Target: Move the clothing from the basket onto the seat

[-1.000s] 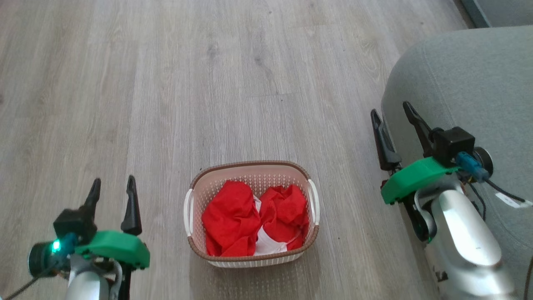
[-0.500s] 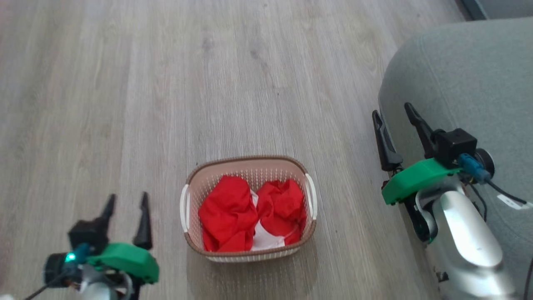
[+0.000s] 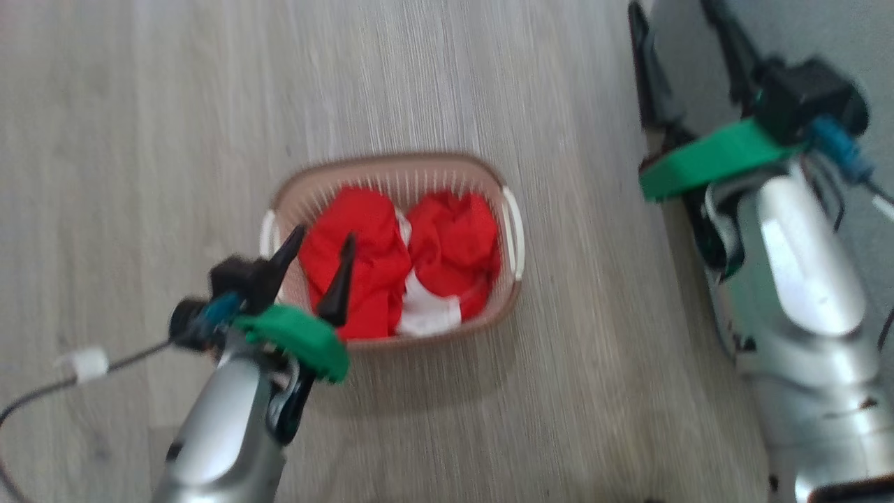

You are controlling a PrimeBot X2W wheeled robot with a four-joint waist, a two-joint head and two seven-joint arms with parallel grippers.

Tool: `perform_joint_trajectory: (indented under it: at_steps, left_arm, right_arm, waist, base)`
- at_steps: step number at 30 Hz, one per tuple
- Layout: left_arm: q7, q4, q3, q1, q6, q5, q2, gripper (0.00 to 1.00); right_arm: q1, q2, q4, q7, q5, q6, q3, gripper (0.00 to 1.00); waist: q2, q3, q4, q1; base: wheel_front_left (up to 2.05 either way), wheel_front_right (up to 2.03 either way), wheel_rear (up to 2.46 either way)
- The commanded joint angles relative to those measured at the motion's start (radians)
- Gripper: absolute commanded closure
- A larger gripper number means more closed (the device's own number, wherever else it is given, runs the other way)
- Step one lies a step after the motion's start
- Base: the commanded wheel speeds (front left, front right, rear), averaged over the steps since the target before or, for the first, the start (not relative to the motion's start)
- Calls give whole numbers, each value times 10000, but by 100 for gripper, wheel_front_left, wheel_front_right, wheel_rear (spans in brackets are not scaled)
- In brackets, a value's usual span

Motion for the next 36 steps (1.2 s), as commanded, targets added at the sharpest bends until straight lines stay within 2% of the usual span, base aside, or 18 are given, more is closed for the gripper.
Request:
perform_joint_trajectory:
  at_steps: [1, 9, 18, 23, 32, 36]
  left_arm:
    - [-124, -45, -36, -570, -47, -162, 95, 0]
    - [-124, 1105, -1800, -2568, -85, -637, 94, 0]
    - [-124, 2789, -3857, -4326, -73, -906, 94, 0]
    - [-124, 3965, -4784, -5139, 455, -925, 93, 0]
    - [-124, 5337, -5352, -6122, 1005, -920, 93, 0]
    - [-124, 5910, -5531, -6380, 1464, -902, 93, 0]
  right_arm:
    - [-502, 141, -424, -65, -121, -2, 168, 0]
    - [-1884, 199, -722, -65, -369, -2, 448, 0]
    - [-2774, 206, -1006, -65, 29, -2, 921, 0]
    - [-3070, 207, -1280, -65, 371, -2, 1092, 0]
    - [-3132, 207, -1599, -65, 760, -2, 1047, 0]
    - [-2914, 207, -1657, -65, 867, -2, 905, 0]
  waist:
    - [0, 1391, -236, -3]
    - [0, 3246, -526, -3]
    - [0, 4570, -886, -3]
    - [0, 5197, -1339, -3]
    - [0, 5898, -1856, -3]
    - [0, 5980, -1951, -3]
  base:
    - [0, 0, 0]
    - [0, 0, 0]
    - [0, 0, 0]
    - [0, 0, 0]
    - [0, 0, 0]
    - [0, 0, 0]
